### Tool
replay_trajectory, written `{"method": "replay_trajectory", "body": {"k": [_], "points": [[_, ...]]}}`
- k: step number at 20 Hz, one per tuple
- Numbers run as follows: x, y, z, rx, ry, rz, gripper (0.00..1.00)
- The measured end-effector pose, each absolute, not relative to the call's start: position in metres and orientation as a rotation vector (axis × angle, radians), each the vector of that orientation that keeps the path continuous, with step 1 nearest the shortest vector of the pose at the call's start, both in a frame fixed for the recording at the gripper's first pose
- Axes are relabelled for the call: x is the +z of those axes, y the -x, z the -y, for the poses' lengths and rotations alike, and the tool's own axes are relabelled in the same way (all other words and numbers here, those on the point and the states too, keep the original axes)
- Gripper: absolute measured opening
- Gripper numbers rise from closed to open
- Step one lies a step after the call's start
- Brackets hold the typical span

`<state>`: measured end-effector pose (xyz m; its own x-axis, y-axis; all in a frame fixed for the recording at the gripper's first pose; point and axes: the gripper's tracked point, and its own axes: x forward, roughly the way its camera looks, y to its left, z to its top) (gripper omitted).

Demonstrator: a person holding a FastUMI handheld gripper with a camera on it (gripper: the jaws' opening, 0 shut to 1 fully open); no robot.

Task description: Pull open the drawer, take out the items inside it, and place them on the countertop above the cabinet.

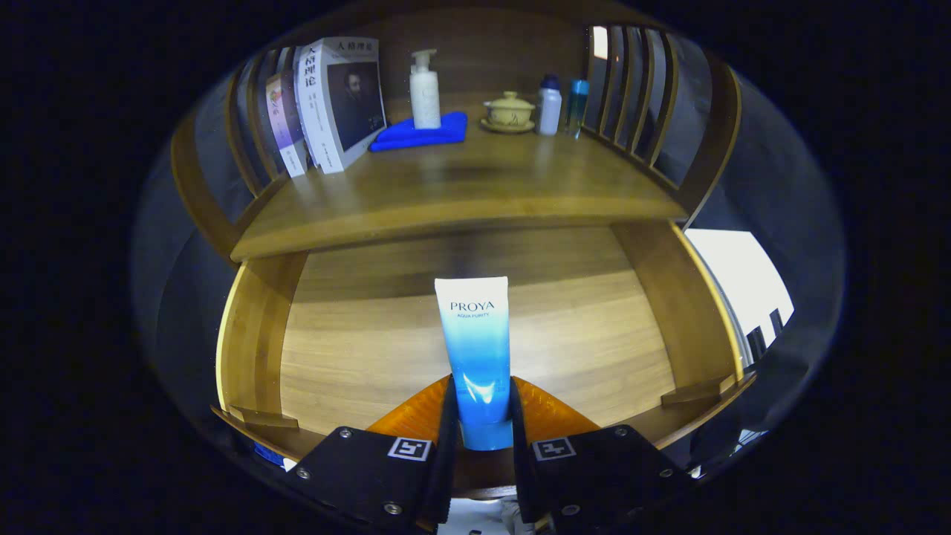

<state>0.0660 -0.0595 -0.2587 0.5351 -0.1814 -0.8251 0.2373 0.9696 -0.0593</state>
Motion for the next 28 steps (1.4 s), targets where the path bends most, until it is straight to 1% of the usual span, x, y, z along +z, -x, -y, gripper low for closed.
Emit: {"method": "replay_trajectory", "body": {"k": [6, 12, 20, 28], "points": [[-0.209, -0.098, 0.049, -0.224, -0.038, -0.859, 0.35], [-0.188, -0.155, 0.045, -0.192, -0.033, -0.803, 0.35], [-0.197, -0.227, 0.049, -0.135, -0.024, -0.757, 0.35], [-0.221, -0.274, 0.06, -0.103, -0.032, -0.751, 0.36]]}}
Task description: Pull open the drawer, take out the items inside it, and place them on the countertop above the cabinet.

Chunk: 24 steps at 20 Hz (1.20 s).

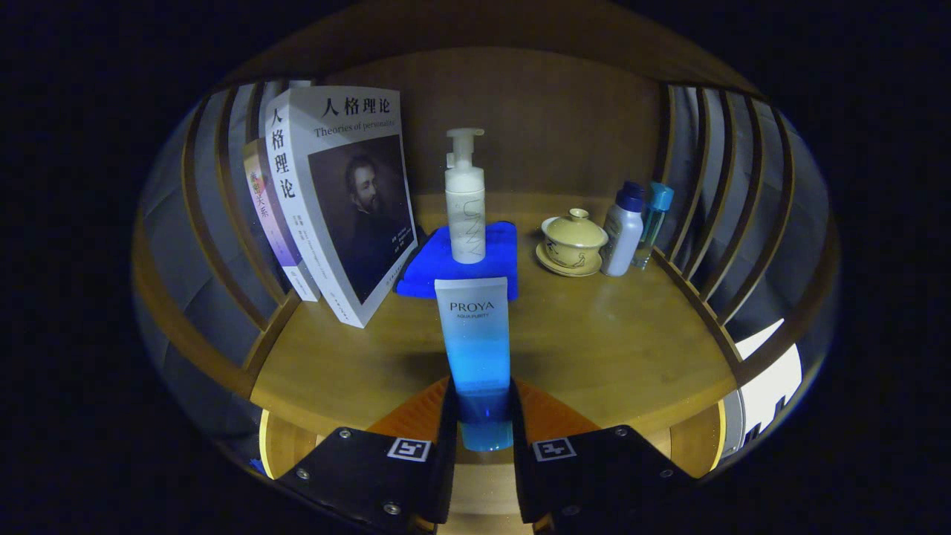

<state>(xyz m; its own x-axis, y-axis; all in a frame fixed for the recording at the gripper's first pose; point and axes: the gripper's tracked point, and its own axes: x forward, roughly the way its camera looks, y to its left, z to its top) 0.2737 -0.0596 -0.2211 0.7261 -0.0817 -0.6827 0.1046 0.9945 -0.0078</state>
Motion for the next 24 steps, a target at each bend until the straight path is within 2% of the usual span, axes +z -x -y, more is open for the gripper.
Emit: {"method": "replay_trajectory", "body": {"k": [11, 17, 18, 21, 24], "points": [[-0.248, -0.295, 0.073, -0.09, -0.034, -0.765, 0.39], [-0.254, -0.301, 0.077, -0.056, -0.057, -0.743, 0.48], [-0.251, -0.301, 0.077, -0.056, -0.068, -0.725, 0.5], [-0.226, -0.293, 0.056, 0.026, -0.173, -0.637, 0.92], [-0.188, -0.272, 0.061, 0.003, -0.207, -0.505, 0.95]]}}
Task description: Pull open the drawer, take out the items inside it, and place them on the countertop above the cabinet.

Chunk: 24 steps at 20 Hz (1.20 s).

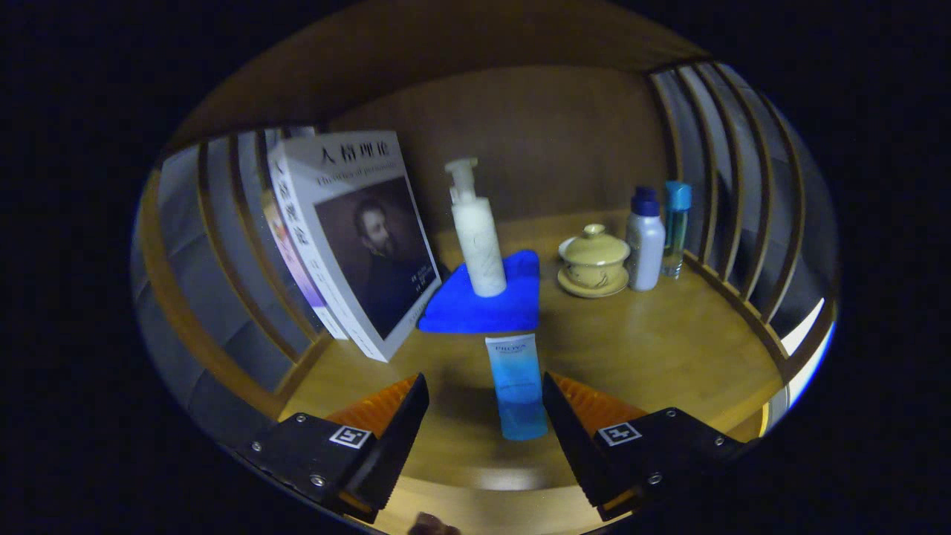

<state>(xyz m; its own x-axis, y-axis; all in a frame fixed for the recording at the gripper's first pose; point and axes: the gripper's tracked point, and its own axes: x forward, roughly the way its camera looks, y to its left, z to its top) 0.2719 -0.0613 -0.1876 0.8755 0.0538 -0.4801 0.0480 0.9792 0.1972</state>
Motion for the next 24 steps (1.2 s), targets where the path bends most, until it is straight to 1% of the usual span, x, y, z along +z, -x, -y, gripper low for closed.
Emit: {"method": "replay_trajectory", "body": {"k": [4, 8, 10, 14, 17, 21, 24], "points": [[-0.133, -0.214, 0.053, 0.002, -0.221, -0.351, 0.96], [-0.096, -0.147, 0.048, -0.016, -0.207, -0.214, 0.96], [-0.086, -0.117, 0.04, 0.002, -0.199, -0.149, 0.95], [-0.086, -0.063, 0.034, 0.0, -0.182, -0.084, 0.96], [-0.095, -0.027, 0.023, 0.011, -0.254, -0.039, 0.95], [-0.13, 0.014, 0.032, -0.001, -0.197, -0.069, 0.95], [-0.159, 0.033, 0.034, -0.02, -0.147, -0.105, 0.95]]}}
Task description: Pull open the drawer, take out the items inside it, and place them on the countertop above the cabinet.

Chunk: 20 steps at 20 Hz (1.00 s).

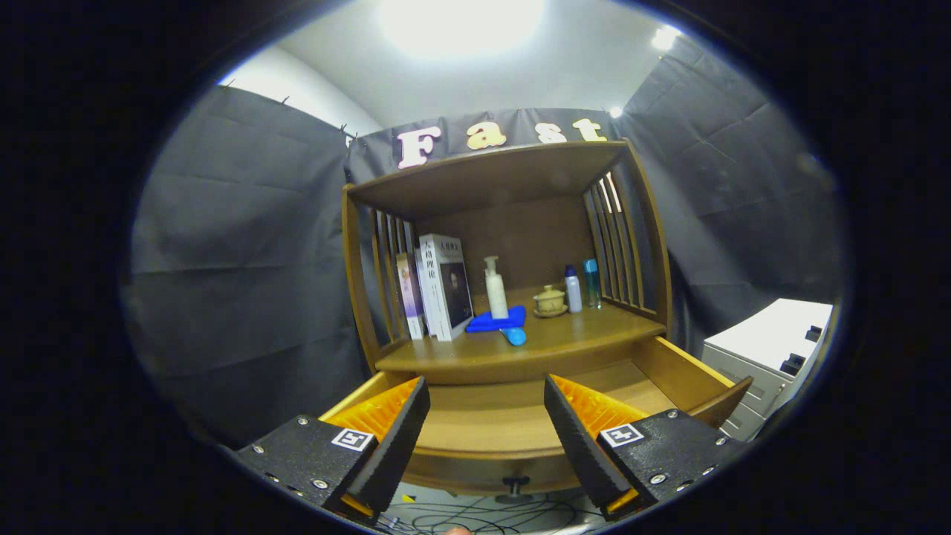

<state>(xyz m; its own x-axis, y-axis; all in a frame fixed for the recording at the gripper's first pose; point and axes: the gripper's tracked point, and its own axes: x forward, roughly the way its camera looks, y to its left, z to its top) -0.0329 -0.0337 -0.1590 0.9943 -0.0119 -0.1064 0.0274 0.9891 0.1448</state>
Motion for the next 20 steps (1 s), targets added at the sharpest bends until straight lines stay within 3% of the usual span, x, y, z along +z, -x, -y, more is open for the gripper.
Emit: {"method": "replay_trajectory", "body": {"k": [8, 20], "points": [[-0.226, 0.03, 0.035, -0.071, -0.048, -0.197, 0.95], [-0.237, 0.041, 0.045, -0.164, -0.009, -0.209, 0.95]]}}
